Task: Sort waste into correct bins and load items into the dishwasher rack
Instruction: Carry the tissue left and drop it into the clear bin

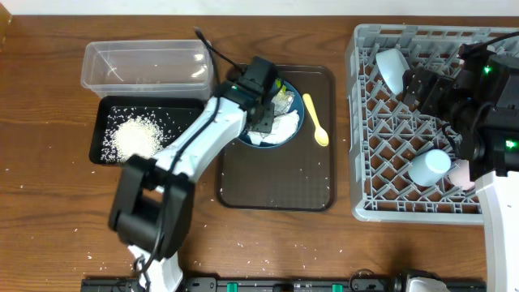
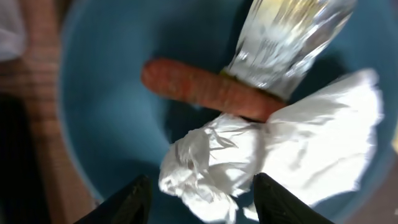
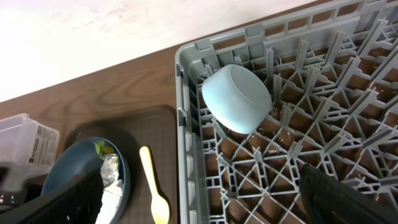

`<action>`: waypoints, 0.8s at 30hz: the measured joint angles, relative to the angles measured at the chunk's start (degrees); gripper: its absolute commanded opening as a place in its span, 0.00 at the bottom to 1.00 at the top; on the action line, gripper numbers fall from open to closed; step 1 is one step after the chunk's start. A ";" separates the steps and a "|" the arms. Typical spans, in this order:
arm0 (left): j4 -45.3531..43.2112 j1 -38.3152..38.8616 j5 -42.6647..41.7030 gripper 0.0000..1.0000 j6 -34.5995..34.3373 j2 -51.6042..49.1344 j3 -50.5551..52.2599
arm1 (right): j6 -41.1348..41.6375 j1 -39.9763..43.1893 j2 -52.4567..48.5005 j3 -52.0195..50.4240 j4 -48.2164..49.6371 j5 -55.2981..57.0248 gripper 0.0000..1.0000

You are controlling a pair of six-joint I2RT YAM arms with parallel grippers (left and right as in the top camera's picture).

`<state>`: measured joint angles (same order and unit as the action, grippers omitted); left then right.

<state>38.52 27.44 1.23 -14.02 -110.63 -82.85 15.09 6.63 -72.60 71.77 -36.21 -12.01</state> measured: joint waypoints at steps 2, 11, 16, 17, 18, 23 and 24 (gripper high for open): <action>-0.07 -0.02 -0.02 0.56 0.85 -1.20 0.00 | 0.00 0.00 0.00 0.00 0.00 0.00 0.98; -0.59 0.00 -0.61 0.49 2.51 -5.70 0.00 | 0.00 0.00 -0.02 0.00 -0.07 0.00 0.98; -0.59 0.00 -1.25 0.08 3.28 -8.04 0.00 | 0.00 0.00 -0.02 0.00 -0.13 0.00 0.98; -0.59 0.00 -1.25 0.06 3.23 -7.96 0.00 | 0.00 0.00 -0.02 0.00 -0.15 0.00 0.98; -0.59 0.00 -1.31 0.06 3.30 -7.87 0.00 | 0.00 0.00 -0.02 0.00 -0.17 0.00 0.98; 0.09 -0.04 -1.29 0.06 3.30 -7.39 -0.11 | 0.00 0.00 -0.02 0.00 -0.20 0.00 0.98; 0.66 -0.09 -1.27 0.06 3.10 -7.04 -0.26 | 0.00 0.00 -0.02 0.00 -0.20 0.00 0.98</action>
<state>39.18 27.35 -0.03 -10.92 -117.67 -83.11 15.09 6.63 -72.62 71.77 -36.40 -12.01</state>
